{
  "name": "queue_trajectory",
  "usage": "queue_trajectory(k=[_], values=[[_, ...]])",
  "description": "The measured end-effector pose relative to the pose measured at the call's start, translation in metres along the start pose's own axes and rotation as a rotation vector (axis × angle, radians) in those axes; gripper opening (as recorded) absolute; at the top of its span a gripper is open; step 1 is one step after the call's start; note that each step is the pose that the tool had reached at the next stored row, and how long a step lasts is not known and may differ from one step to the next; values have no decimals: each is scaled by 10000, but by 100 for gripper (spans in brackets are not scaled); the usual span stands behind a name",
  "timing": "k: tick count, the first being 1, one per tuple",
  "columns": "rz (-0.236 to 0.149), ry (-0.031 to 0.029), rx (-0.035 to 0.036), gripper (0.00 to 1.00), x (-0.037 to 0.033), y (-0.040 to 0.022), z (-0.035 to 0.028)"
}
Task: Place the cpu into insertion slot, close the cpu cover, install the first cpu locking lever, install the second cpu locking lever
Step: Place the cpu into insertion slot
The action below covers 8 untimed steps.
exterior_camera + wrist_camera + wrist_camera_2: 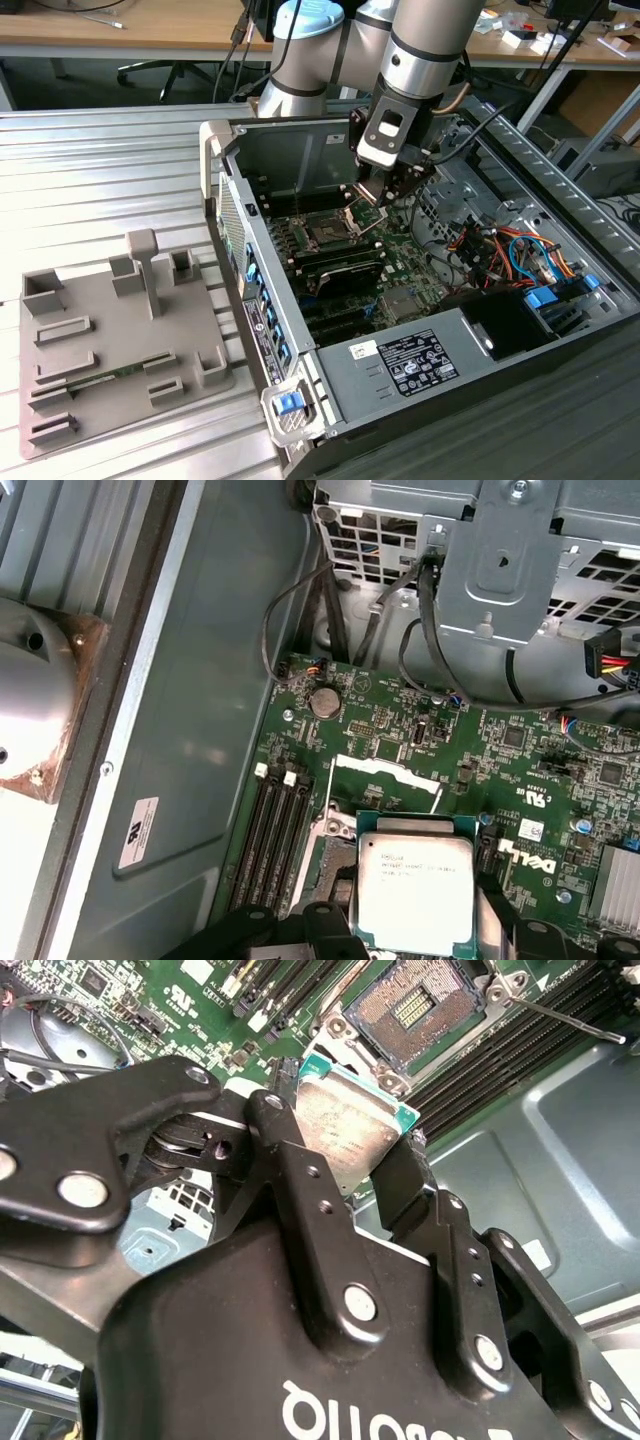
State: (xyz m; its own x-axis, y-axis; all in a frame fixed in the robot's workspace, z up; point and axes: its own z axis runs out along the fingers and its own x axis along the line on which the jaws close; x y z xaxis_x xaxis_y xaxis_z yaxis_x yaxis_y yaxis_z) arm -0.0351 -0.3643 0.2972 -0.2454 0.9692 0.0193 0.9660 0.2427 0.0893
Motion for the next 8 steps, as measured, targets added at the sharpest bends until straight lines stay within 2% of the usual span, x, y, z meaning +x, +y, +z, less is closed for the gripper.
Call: queue_trajectory(k=[8], values=[[168,-15,-3,55,0,0,0]])
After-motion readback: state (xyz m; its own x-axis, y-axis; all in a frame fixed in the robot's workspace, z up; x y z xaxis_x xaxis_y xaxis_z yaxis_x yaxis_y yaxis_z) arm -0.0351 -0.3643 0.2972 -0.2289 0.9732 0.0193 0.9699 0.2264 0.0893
